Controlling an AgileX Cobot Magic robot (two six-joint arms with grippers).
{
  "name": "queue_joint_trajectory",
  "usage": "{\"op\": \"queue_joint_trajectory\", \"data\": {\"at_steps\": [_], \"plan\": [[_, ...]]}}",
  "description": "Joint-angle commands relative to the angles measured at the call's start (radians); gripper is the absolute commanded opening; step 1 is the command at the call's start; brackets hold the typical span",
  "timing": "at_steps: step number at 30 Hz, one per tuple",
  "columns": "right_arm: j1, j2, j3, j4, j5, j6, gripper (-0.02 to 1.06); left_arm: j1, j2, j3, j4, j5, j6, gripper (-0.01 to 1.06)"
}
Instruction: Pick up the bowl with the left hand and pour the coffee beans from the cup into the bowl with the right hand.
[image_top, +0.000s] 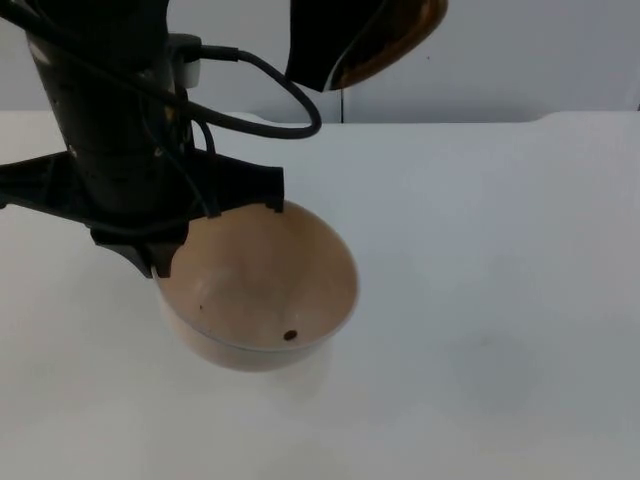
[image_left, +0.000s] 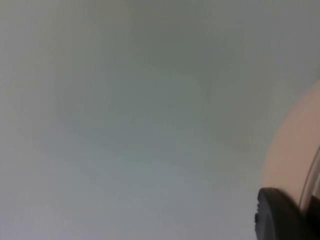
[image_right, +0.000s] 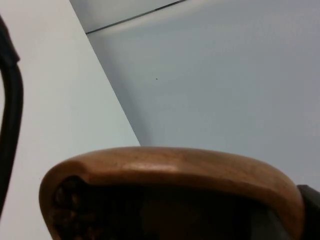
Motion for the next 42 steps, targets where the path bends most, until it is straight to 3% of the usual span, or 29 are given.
{"op": "queue_joint_trajectory", "data": {"at_steps": [1,11,26,42], "plan": [[0.026,0.007,-0.005,0.011,-0.048,0.008,0.00,-0.004,0.001,-0.005,-0.007,-0.012,-0.008,0.00],[0.024,0.007,-0.005,0.025,-0.048,0.083,0.00,-0.004,0.001,-0.005,-0.014,-0.013,-0.008,0.00],[0.022,0.007,-0.005,0.040,-0.048,0.060,0.00,-0.004,0.001,-0.005,-0.014,-0.002,-0.008,0.00],[0.022,0.007,-0.005,-0.021,-0.048,0.042,0.00,-0.004,0.001,-0.005,-0.014,-0.006,-0.008,0.00]]}}
